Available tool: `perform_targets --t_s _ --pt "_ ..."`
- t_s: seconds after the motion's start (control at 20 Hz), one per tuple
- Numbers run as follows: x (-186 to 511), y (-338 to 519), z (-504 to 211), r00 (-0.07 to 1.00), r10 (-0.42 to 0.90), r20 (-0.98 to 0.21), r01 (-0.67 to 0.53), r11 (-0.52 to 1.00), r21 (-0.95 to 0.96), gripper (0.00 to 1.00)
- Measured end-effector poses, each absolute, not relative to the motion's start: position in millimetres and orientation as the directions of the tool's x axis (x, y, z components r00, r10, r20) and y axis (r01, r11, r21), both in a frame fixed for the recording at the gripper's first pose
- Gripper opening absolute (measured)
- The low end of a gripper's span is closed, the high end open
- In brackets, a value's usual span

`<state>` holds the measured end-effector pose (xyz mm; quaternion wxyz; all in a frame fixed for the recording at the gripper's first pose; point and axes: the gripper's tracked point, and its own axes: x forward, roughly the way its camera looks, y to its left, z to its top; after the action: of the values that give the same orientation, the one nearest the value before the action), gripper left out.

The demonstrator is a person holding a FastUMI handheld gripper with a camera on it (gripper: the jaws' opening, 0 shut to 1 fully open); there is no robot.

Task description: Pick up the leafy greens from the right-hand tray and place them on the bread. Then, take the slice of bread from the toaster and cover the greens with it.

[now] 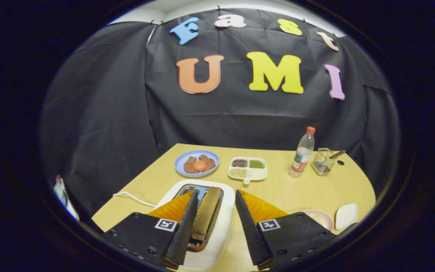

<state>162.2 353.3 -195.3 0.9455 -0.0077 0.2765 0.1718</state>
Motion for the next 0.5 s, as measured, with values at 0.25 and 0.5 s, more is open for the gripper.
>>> perform_targets --t_s 0.25,0.5 --pt "148.2 360.4 -208.7 0.758 0.308 -0.575 -0.317 0.944 0.087 0.31" --pt "142.1 362.1 -195.6 0.767 0.314 -0.559 -0.345 0.937 0.053 0.13"
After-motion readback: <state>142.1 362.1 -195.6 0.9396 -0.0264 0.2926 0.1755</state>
